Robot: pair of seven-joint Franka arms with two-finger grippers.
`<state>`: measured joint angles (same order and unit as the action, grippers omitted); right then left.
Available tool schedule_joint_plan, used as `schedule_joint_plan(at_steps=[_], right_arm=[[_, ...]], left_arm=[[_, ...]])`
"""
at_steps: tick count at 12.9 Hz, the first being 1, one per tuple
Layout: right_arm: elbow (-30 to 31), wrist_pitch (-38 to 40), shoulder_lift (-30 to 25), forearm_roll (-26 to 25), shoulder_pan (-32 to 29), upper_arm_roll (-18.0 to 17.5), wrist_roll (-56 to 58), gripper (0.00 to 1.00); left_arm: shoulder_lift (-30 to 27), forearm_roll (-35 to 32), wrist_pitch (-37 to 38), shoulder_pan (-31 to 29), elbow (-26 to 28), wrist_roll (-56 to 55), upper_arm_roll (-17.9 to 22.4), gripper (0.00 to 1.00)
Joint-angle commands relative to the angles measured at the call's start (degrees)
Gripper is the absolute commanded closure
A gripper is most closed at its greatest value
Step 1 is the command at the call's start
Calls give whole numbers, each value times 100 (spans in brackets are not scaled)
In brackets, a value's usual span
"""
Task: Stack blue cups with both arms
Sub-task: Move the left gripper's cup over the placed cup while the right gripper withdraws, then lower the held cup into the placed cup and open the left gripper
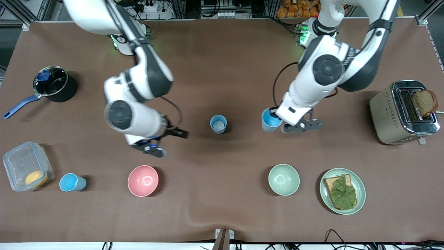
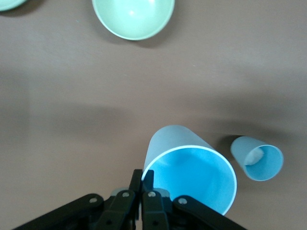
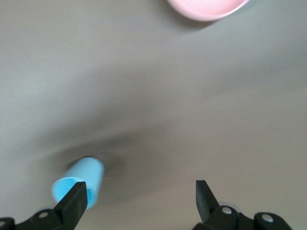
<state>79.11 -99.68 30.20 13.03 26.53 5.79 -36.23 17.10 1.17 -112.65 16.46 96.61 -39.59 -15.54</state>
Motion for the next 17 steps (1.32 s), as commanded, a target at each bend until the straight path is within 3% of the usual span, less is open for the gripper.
schedule_joint_plan(at_steps=[1, 3, 6, 8, 13, 17], right_arm=[[157, 491, -356, -397, -585, -51, 755, 0], [157, 782, -514, -485, -999, -43, 1387, 0], [507, 792, -1040, -836, -1623, -130, 1924, 0], [667, 783, -1480, -1039, -2228, -384, 2888, 0], [1431, 931, -2913, -1365, -2644, -385, 3016, 0], [1169, 1372, -3108, -1277, -2724, -385, 3069, 0]], left_arm=[[302, 24, -291, 567, -133, -802, 42, 100], [566, 24, -563, 831, -186, -1172, 42, 100], [1180, -64, -644, 1429, -729, -2059, 86, 100], [1488, -196, -652, 1631, -1002, -2482, 95, 100], [1814, -363, -898, 1790, -1135, -2606, 113, 100], [1938, -372, -1065, 1790, -1144, -2580, 121, 100]])
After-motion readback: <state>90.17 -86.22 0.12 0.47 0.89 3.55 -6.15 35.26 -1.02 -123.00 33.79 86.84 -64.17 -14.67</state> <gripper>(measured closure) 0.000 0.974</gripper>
